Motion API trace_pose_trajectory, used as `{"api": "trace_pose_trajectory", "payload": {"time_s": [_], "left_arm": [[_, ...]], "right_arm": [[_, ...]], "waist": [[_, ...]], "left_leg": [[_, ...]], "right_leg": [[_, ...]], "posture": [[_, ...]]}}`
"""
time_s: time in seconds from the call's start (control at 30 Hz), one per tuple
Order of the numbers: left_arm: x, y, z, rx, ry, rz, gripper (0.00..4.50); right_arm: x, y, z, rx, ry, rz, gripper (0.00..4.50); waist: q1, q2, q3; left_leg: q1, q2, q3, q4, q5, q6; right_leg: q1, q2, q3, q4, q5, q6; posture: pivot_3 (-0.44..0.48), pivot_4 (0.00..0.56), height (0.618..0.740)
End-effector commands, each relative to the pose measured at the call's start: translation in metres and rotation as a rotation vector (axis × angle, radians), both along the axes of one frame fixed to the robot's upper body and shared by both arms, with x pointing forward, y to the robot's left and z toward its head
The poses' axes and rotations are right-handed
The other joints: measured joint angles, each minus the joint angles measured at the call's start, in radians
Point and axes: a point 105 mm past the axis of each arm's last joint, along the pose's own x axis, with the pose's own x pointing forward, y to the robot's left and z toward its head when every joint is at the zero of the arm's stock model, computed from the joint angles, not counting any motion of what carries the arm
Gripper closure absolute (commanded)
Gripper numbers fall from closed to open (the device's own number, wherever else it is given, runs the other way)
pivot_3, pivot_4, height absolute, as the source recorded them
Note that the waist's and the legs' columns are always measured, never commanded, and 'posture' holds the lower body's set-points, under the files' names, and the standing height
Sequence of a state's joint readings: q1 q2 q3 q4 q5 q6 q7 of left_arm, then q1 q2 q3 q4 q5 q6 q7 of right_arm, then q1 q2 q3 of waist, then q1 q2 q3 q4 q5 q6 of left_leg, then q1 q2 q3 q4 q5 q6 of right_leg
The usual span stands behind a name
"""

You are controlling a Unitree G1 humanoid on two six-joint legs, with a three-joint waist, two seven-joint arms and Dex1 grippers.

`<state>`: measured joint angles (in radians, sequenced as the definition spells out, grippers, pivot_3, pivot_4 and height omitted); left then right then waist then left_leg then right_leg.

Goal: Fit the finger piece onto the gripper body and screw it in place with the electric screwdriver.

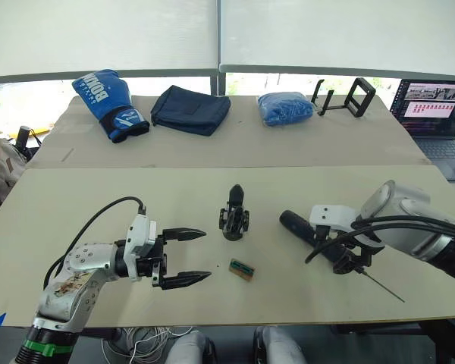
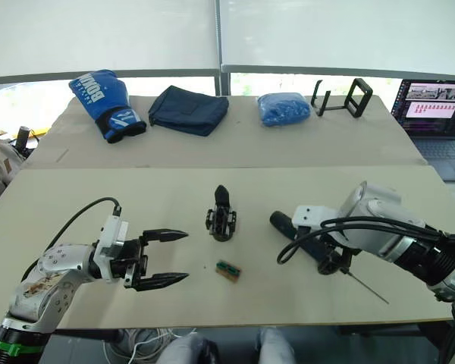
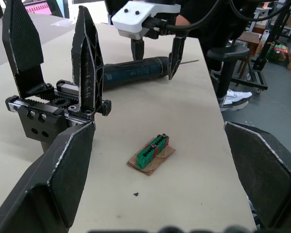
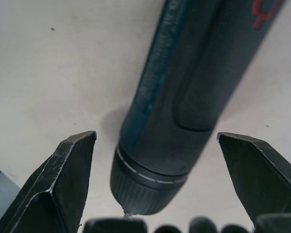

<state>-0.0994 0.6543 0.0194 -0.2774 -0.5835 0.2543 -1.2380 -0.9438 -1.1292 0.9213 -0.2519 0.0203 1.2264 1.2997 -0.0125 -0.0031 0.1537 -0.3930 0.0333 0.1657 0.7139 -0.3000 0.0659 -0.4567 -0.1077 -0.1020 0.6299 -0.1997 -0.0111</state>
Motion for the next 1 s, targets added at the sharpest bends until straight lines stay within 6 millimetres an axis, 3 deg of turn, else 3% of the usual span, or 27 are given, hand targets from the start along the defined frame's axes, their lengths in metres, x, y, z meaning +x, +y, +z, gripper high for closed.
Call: {"api": "trace_pose_trajectory", "payload": {"time_s": [0.03,0.2,0.23,0.43,0.53,0.77,0.87,1.0], "left_arm": [[-0.003,-0.004,0.004,0.001,-0.043,-0.033,0.00],[-0.006,-0.005,0.003,0.004,-0.039,-0.038,0.00],[-0.006,-0.005,0.003,0.006,-0.037,-0.038,0.00],[-0.008,-0.001,0.002,0.012,-0.034,-0.028,0.00],[-0.008,0.002,0.001,0.020,-0.032,-0.026,0.00],[-0.005,0.006,-0.001,0.036,-0.031,-0.045,0.00],[-0.001,0.010,-0.002,0.043,-0.033,-0.055,0.00],[0.004,0.011,-0.004,0.055,-0.059,-0.076,0.00]], "right_arm": [[0.011,-0.002,0.003,-0.030,-0.043,-0.006,0.08],[0.020,-0.001,0.000,-0.032,-0.054,-0.017,0.08],[0.019,-0.003,-0.002,-0.040,-0.051,-0.005,0.60],[0.012,-0.010,-0.011,-0.050,-0.031,-0.001,2.53],[0.014,-0.008,-0.005,-0.002,-0.060,0.019,2.57],[0.009,-0.036,0.048,0.143,-0.142,-0.069,2.57],[0.004,-0.024,0.078,0.354,-0.181,-0.070,2.57],[-0.006,-0.003,0.127,0.774,-0.325,0.034,2.57]], "waist": [[-0.001,0.000,0.000],[-0.002,-0.001,-0.001],[-0.002,-0.002,-0.001],[0.001,-0.004,-0.003],[0.001,-0.005,-0.003],[0.006,-0.001,-0.001],[0.002,-0.001,-0.001],[-0.003,-0.001,-0.001]], "left_leg": [[0.000,0.000,0.000,0.000,0.000,0.000],[0.001,0.000,0.000,0.000,0.000,0.000],[0.001,0.000,0.000,0.000,0.000,0.000],[0.001,0.000,0.000,0.000,0.000,0.000],[0.002,0.000,0.000,0.001,0.000,0.000],[0.000,-0.001,0.000,0.000,0.000,0.000],[-0.001,0.000,0.000,0.000,0.000,0.000],[0.001,0.001,0.000,0.000,0.000,-0.001]], "right_leg": [[0.000,0.000,0.000,0.000,0.000,0.000],[0.000,0.003,0.000,0.001,0.000,0.000],[0.001,0.003,0.000,0.001,0.000,0.000],[0.002,0.002,-0.001,0.000,0.000,0.000],[0.002,0.001,-0.001,0.000,0.000,0.000],[0.000,0.001,-0.002,0.001,0.000,0.000],[0.000,0.002,-0.001,0.001,0.000,0.000],[0.001,0.003,0.000,0.001,0.000,0.000]], "posture": [[0.000,0.150,0.740],[0.000,0.150,0.740],[0.000,0.150,0.740],[0.000,0.150,0.740],[0.000,0.150,0.740],[0.000,0.150,0.740],[0.000,0.150,0.740],[0.000,0.150,0.740]]}}
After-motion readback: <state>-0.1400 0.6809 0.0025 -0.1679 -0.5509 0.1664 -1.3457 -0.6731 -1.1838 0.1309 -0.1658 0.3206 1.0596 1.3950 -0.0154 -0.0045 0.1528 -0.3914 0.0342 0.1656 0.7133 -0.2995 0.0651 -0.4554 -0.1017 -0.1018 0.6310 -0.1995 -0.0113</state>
